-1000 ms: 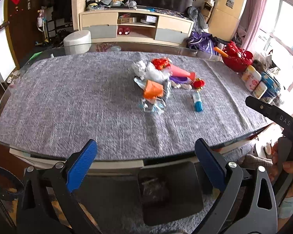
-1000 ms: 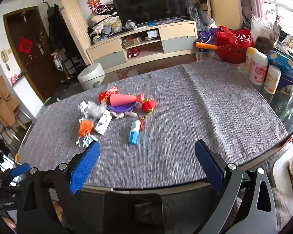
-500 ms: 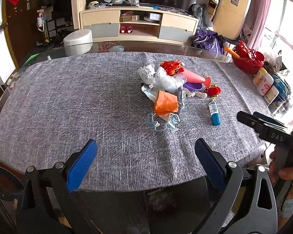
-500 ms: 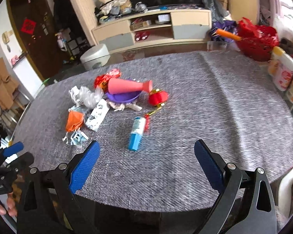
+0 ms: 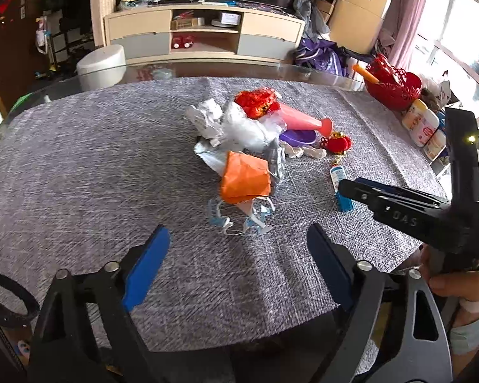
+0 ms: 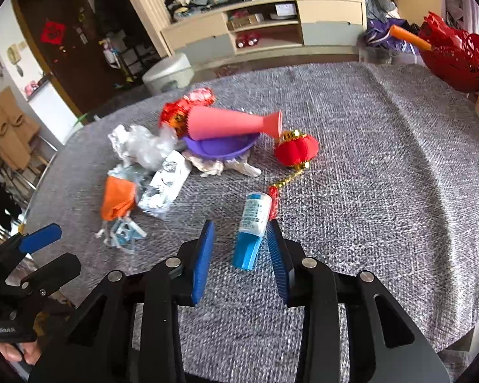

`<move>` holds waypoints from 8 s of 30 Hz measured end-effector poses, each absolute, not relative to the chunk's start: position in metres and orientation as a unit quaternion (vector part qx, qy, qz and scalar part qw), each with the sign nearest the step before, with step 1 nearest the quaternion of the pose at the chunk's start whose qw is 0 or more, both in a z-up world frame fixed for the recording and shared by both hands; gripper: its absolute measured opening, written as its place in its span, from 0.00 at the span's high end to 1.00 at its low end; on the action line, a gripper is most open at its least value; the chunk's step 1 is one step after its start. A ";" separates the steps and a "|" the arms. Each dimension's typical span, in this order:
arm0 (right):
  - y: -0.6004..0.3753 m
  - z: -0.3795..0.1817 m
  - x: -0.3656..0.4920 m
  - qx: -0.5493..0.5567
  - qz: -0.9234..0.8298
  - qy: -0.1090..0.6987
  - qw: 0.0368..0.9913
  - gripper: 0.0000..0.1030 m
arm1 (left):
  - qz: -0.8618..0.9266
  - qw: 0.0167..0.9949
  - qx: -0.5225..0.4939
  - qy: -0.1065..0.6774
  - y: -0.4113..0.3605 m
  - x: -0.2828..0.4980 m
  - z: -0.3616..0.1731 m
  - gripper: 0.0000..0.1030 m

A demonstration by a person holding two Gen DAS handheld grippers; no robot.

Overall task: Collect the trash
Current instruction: 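Grasp the clear wrapper with the left tool while the right tool grasps the blue bottle, then carry both items down to the bin and open both tools, then grasp the orange paper scrap with the left tool while the right tool grasps the red lantern, then lower both tools to the bin and open them to drop paper and lantern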

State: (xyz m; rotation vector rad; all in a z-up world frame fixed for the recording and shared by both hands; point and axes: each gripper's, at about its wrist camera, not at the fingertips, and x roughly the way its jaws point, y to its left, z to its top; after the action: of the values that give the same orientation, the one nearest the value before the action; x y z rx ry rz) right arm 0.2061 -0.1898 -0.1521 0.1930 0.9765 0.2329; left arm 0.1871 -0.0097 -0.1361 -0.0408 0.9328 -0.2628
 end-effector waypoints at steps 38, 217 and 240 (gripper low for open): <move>-0.194 -0.107 0.112 0.079 0.130 0.441 0.884 0.80 | -0.168 0.878 -0.026 0.447 -0.015 0.111 -0.126 0.89; -0.186 -0.148 0.024 0.050 0.128 0.479 0.867 0.64 | -0.140 0.847 0.003 0.512 -0.031 0.008 -0.179 0.65; -0.174 -0.211 0.032 0.066 0.135 0.549 0.822 0.38 | -0.168 0.805 -0.002 0.570 -0.041 0.016 -0.243 0.47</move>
State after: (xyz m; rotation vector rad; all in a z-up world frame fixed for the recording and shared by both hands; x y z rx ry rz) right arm 0.0324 -0.1741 -0.2108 0.1414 1.1688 0.2863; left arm 0.0155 -0.0409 -0.2426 -0.0034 1.2198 -0.3595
